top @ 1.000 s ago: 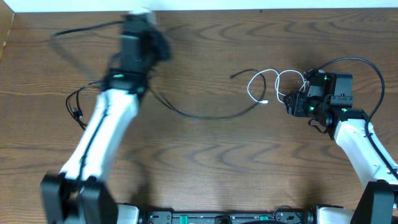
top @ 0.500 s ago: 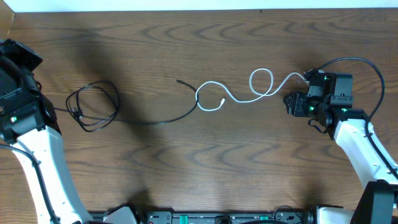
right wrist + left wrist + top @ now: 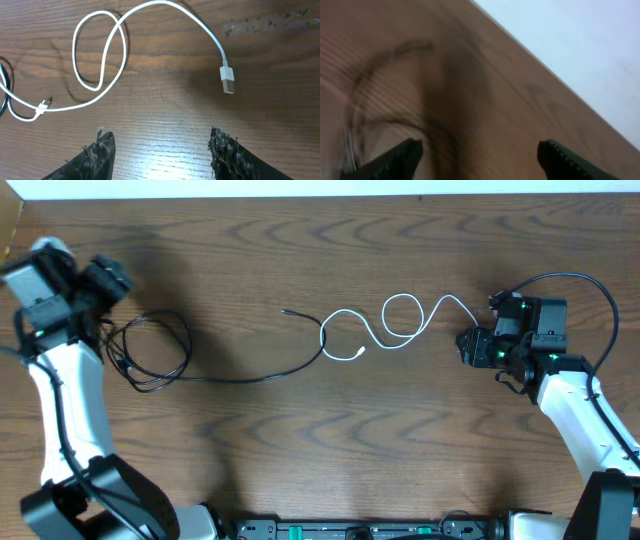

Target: Untangle cables

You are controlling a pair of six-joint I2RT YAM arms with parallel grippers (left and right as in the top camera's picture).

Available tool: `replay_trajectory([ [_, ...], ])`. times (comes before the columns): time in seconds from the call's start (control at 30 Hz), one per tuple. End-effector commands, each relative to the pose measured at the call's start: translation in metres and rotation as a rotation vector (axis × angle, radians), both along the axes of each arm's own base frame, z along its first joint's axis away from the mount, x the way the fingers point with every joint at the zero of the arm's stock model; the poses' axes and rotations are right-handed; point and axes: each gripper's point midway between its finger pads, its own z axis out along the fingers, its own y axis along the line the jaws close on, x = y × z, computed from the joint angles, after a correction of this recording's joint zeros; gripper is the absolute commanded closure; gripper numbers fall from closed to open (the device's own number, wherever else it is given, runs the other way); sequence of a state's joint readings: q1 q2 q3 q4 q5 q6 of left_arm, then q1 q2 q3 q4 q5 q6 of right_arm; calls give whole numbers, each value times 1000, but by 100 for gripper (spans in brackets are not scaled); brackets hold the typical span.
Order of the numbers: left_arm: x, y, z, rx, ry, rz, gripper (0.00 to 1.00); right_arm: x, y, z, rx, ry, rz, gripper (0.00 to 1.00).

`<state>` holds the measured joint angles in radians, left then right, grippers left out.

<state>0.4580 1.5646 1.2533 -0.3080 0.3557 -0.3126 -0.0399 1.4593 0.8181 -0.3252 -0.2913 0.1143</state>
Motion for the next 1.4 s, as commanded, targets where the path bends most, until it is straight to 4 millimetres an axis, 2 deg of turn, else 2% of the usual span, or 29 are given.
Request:
replay_trajectory([
  [0.0,3,-74,-18,-151,70,-212,17,1,0,2,1,-4,-3,43],
  [0.1,-9,-132,-43,-143,194,-381,17,1,0,2,1,-5,-3,43],
  [0.13,-14,-158,-53,-105,229,-488,17,1,0,2,1,-4,-3,43],
  [0.2,-22,-192,-66,-30,265,-657,17,1,0,2,1,-4,-3,43],
  [0.3,-38,-223,-92,121,355,-849,17,1,0,2,1,-5,-3,43],
  [0.43,-67,-247,-142,358,553,-1083,17,1,0,2,1,-4,-3,43],
  [0.5,-80,-253,-162,422,631,-1175,17,1,0,2,1,-4,-3,43],
  [0.77,-111,-260,-209,435,832,-1271,17,1,0,2,1,-4,-3,43],
  [0.8,-113,-259,-214,429,849,-1274,20,1,0,2,1,-4,-3,43],
  [0.87,-115,-259,-218,422,866,-1277,41,1,0,2,1,-4,-3,43],
  [0.93,-113,-259,-219,425,860,-1276,81,1,0,2,1,-5,-3,43],
  [0.97,-111,-260,-217,426,849,-1266,93,1,0,2,1,-5,-3,43],
  [1.03,-105,-262,-208,428,818,-1238,92,1,0,2,1,-5,-3,43],
  [1.1,-93,-266,-187,439,749,-1217,92,1,0,2,1,-5,-3,43],
  [1.17,-79,-285,-143,403,585,-1220,93,1,0,2,0,-4,-3,43],
  [1.23,-77,-317,-94,284,386,-1286,92,1,0,2,0,-5,-3,43],
  [1.27,-79,-329,-74,232,308,-1319,92,1,0,2,0,-5,-3,43],
  [1.3,-90,-357,-30,101,128,-1406,93,1,0,2,1,-5,-3,43],
  [1.37,-109,-380,21,-39,-68,-1510,93,1,0,2,0,-5,-3,43],
])
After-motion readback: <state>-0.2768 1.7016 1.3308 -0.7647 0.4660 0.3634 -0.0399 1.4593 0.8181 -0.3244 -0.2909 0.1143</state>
